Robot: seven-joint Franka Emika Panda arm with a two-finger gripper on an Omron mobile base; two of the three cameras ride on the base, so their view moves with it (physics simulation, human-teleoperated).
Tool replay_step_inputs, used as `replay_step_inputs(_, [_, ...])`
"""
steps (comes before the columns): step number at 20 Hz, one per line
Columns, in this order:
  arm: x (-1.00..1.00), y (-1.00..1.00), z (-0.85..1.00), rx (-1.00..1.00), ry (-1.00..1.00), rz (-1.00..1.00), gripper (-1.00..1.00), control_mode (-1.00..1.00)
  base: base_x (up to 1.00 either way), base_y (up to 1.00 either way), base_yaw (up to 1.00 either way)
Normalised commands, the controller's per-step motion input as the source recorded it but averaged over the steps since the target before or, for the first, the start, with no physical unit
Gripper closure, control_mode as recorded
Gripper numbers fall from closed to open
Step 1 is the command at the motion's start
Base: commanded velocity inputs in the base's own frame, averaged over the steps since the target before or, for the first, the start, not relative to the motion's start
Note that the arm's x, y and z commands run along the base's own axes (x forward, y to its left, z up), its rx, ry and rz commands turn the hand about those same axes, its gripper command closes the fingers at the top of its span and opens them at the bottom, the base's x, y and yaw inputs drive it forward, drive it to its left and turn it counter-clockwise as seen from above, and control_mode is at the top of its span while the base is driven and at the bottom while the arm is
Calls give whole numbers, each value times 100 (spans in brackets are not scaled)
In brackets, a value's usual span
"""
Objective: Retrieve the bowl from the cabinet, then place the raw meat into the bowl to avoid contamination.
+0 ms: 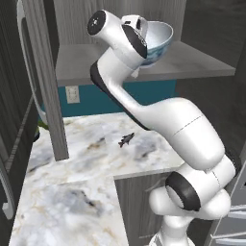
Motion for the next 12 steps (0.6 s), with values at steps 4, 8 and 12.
replay_step_inputs(4, [-100,24,-9,1,5,-2,100,-100,0,0,0])
replay_step_inputs(8, [-100,26,-28,5,8,0,100,-100,0,0,0])
replay_step_inputs(12, [-88,17,-46,11,9,0,100,-100,0,0,0])
